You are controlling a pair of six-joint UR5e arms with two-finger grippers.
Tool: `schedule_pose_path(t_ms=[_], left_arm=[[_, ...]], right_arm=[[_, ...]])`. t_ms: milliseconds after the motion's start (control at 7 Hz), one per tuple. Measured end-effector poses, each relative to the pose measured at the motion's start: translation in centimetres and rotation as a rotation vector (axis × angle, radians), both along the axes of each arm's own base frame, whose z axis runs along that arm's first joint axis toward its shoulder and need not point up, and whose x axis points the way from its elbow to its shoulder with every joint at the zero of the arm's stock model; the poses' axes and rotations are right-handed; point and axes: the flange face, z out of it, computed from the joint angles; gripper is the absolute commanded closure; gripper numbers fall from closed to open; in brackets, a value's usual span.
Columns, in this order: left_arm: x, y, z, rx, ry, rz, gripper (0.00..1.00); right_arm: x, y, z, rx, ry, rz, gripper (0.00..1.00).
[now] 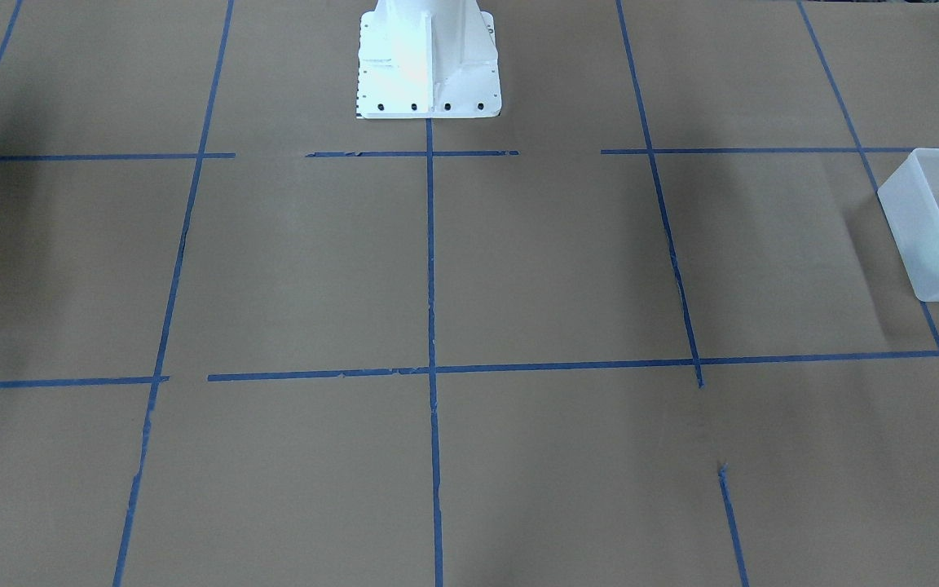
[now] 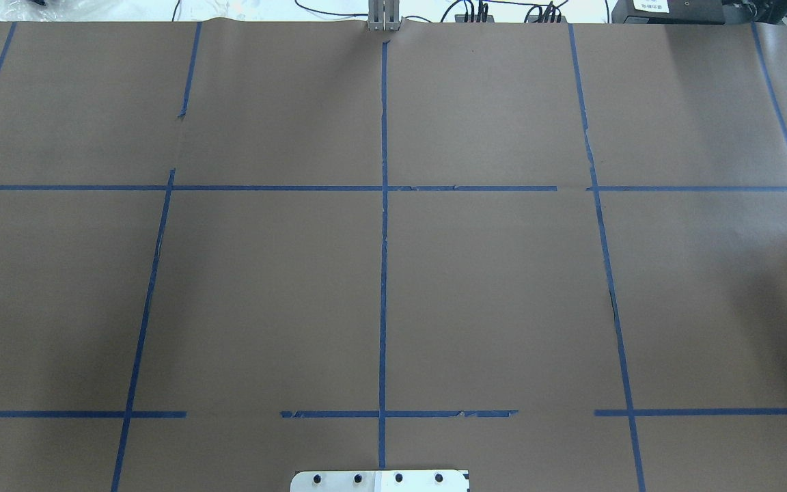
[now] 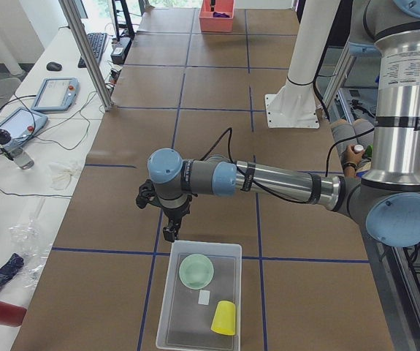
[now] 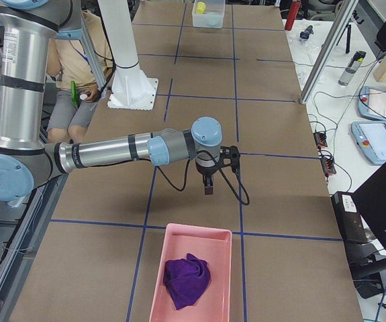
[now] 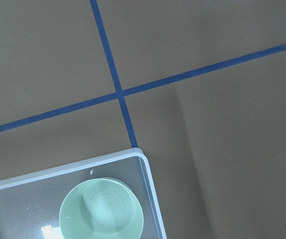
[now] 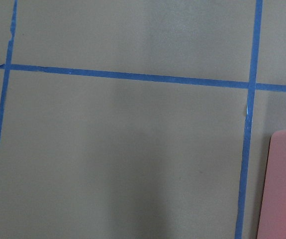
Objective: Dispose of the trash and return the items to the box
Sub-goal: 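Release the bowl and hold both grippers above the boxes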
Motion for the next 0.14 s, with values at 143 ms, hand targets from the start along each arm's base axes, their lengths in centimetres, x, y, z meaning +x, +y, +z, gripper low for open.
schedule_pose_path(t_ms=[143], left_arm=[[0.01, -0.2, -0.14, 0.003, 0.0, 0.0, 0.0]], right_arm=[[0.0, 0.03, 0.03, -0.001, -0.001, 0.0, 0.0]])
